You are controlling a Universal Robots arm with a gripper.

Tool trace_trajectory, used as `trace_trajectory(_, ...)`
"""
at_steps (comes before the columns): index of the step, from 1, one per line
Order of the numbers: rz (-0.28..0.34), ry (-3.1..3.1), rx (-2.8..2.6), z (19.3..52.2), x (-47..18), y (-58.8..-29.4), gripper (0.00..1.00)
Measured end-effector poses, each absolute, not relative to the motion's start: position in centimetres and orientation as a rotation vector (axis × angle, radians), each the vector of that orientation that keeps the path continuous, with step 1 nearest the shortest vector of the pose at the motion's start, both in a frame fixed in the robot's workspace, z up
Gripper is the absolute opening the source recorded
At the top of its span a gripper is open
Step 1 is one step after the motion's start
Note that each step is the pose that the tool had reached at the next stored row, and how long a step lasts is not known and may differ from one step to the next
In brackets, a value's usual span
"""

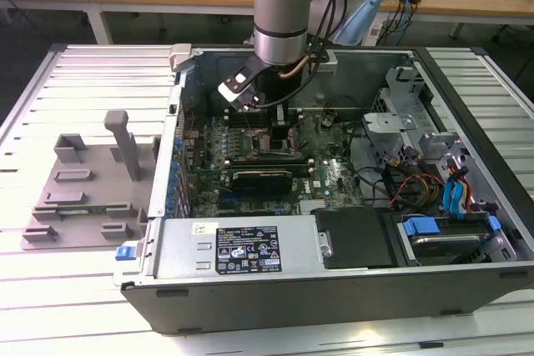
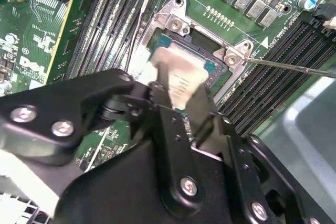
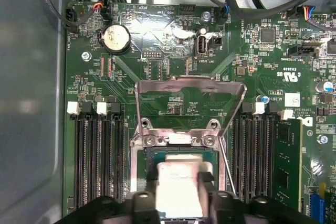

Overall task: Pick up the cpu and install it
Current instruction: 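Place the cpu into insertion slot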

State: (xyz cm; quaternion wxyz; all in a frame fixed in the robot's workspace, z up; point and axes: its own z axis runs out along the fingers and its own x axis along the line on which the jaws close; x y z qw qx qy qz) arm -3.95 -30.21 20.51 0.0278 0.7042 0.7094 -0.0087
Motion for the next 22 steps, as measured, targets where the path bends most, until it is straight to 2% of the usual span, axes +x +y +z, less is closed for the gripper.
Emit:
trace_trajectory(1,-0.027,2.190,2.174,20.52,-3.94,-30.20,0.30)
trace_trajectory(2,-0.026,2.190,2.174,20.54,-3.94,-30.20,0.30)
trace_trajectory(3,-0.026,2.190,2.174,20.56,-3.94,-30.20,0.24)
trace_trajectory(8,-0.026,2.190,2.174,20.65,-3.94,-30.20,0.24)
trace_trajectory(9,-0.026,2.190,2.174,20.69,-3.94,-30.20,0.31)
trace_trajectory(13,-0.026,2.190,2.174,20.76,-3.94,-30.20,0.31)
trace_trajectory(16,-0.026,2.190,2.174,20.82,-3.94,-30.20,0.51)
trace_trajectory(19,-0.027,2.190,2.174,20.87,-3.94,-30.20,0.56)
trace_trajectory(20,-0.026,2.190,2.174,20.88,-3.94,-30.20,0.63)
trace_trajectory(22,-0.027,2.190,2.174,20.86,-3.94,-30.43,0.63)
